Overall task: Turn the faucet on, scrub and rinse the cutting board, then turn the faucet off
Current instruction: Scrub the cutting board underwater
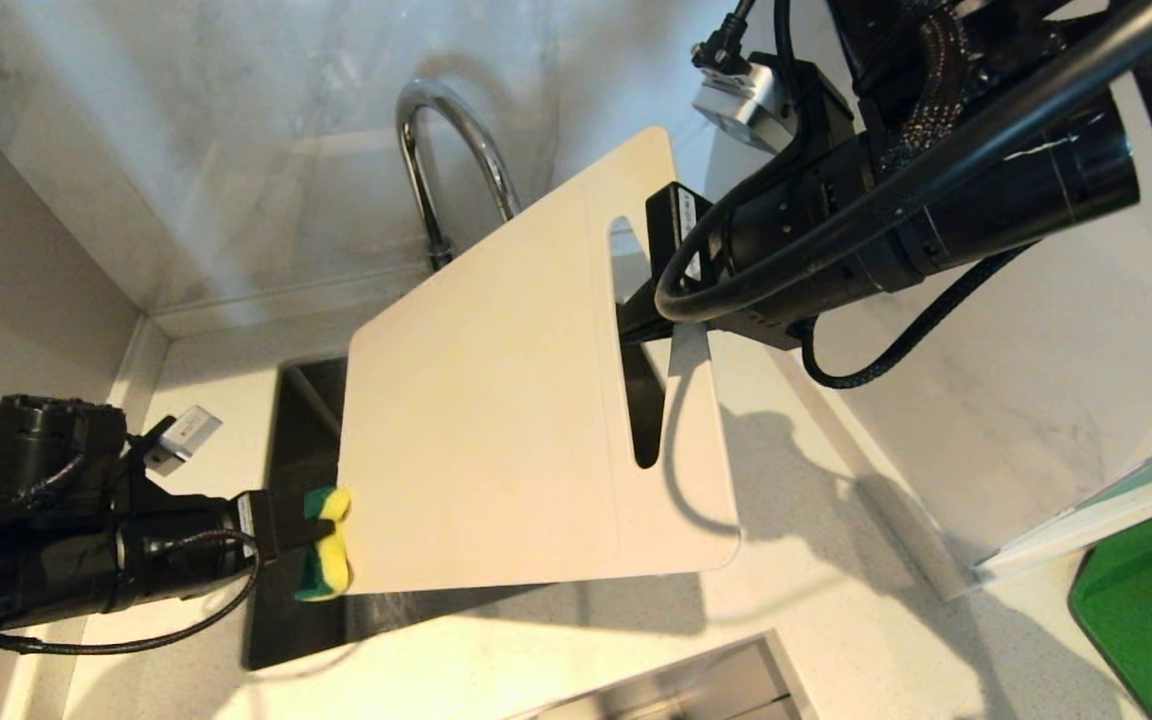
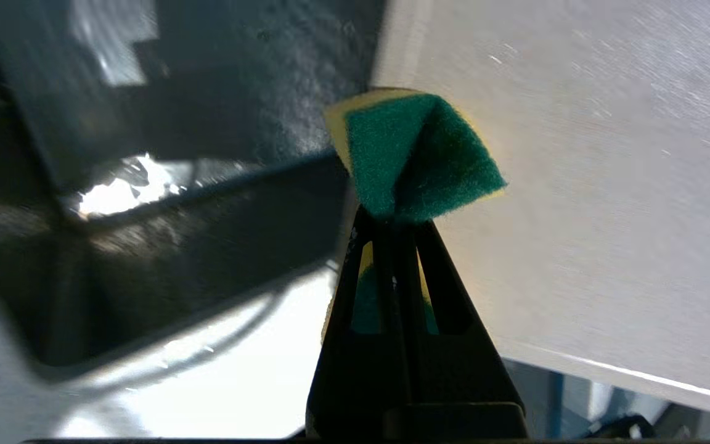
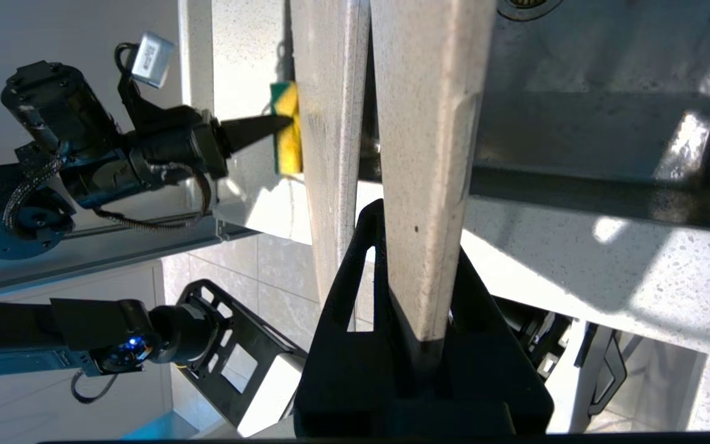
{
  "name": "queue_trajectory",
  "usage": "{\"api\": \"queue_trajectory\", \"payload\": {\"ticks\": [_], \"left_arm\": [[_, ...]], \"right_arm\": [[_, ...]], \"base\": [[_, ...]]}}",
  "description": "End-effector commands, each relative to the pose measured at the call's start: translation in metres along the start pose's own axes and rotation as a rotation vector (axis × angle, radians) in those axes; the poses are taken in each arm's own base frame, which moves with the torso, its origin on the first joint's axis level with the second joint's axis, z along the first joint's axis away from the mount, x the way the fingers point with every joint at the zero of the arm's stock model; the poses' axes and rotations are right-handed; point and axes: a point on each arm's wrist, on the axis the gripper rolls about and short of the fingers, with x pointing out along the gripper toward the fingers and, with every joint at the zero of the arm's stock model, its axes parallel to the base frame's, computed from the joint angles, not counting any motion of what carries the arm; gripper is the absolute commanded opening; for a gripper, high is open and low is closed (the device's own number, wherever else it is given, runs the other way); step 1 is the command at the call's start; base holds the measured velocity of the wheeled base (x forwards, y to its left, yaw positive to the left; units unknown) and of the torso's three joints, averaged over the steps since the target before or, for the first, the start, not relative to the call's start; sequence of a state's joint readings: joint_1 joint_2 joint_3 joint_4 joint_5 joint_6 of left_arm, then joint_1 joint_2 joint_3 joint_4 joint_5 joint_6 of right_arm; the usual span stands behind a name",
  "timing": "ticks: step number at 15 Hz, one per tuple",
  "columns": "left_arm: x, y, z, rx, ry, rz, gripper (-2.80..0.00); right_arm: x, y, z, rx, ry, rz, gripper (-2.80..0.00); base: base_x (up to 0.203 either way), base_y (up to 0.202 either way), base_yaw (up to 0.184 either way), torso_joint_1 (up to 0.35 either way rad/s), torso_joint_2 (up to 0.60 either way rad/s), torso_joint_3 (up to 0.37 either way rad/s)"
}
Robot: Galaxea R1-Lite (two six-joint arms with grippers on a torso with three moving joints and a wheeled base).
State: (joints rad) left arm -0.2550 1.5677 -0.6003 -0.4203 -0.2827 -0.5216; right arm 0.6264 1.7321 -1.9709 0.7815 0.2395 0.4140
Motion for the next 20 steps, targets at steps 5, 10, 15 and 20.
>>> {"api": "queue_trajectory", "payload": {"ticks": [5,10,15,20], "left_arm": [[-0.026,0.009,0.029,-0.010,-0.145,0.001,-2.80],[-0.068,-0.045,0.077,0.040,-0.265,-0.124,-2.80],[-0.071,-0.145,0.092,0.081,-0.152,-0.347,-2.80],[-0.023,-0.222,0.063,0.136,-0.062,-0.422,-2.80]], "right_arm": [[-0.007,0.001,-0.002,0.004,0.008,-0.001,-2.80],[-0.005,0.001,-0.003,0.004,0.012,-0.003,-2.80],[-0.003,0.001,-0.003,0.002,0.018,0.002,-2.80],[0.000,-0.001,-0.006,0.008,0.039,-0.002,-2.80]], "base": [[0.000,0.000,0.000,0.000,0.00,0.000],[0.000,0.000,0.000,0.000,0.00,0.000],[0.000,0.000,0.000,0.000,0.00,0.000],[0.000,0.000,0.000,0.000,0.00,0.000]]}}
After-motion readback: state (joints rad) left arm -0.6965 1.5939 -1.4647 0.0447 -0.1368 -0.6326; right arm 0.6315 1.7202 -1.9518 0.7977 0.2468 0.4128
